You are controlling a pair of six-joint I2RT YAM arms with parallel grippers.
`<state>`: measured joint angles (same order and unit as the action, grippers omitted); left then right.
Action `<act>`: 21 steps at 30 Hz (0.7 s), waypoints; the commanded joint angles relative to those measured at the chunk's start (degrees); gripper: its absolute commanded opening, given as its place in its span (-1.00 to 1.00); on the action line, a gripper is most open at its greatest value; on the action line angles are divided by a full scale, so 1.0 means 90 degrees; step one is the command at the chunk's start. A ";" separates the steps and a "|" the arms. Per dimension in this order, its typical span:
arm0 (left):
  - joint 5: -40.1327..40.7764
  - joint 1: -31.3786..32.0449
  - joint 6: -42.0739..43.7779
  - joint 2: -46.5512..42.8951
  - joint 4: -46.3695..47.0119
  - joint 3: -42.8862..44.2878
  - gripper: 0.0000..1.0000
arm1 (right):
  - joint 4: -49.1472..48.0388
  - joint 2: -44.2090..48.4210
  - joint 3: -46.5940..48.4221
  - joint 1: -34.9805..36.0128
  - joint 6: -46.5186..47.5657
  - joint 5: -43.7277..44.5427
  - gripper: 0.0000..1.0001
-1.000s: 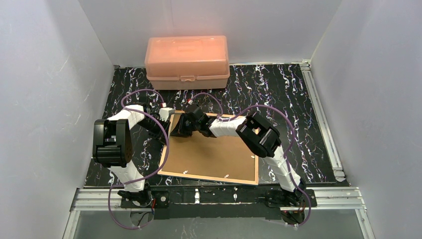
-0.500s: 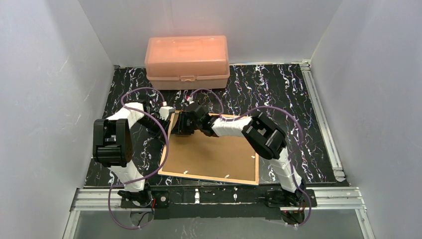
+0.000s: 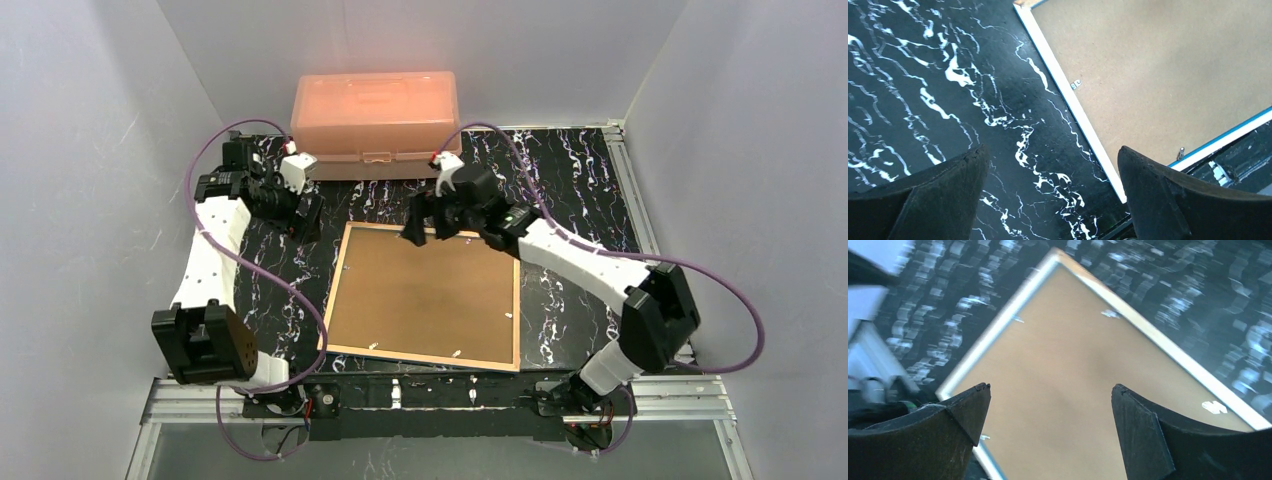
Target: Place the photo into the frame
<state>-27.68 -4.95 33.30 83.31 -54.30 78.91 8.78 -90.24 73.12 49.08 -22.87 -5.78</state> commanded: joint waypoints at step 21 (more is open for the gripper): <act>0.0267 -0.0300 -0.0099 -0.1052 -0.0389 -0.0351 0.96 | 0.0379 0.0401 -0.1753 0.3700 0.2967 0.2178 0.36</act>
<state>-23.18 -7.40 31.33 76.71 -54.98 77.80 17.69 -84.71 58.11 81.21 2.31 11.49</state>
